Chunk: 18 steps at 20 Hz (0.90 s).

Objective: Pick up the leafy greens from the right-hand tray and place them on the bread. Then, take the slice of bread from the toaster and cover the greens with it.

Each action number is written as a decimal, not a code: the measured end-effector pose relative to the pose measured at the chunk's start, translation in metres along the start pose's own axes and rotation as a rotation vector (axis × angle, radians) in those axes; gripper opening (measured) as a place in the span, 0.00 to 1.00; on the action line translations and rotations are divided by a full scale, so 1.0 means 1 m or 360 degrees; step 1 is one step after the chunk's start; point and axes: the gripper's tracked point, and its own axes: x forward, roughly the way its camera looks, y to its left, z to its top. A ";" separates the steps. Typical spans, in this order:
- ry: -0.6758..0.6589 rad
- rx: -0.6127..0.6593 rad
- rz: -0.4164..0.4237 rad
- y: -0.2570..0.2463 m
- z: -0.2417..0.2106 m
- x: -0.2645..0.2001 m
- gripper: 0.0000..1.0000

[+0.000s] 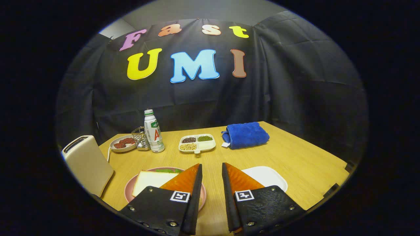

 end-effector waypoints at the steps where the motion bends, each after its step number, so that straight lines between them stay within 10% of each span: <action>1: -0.0033 -0.0005 0.0012 -0.008 0.009 -0.001 0.36; 18: -0.0351 -0.0165 -0.0028 -0.216 0.093 0.018 0.36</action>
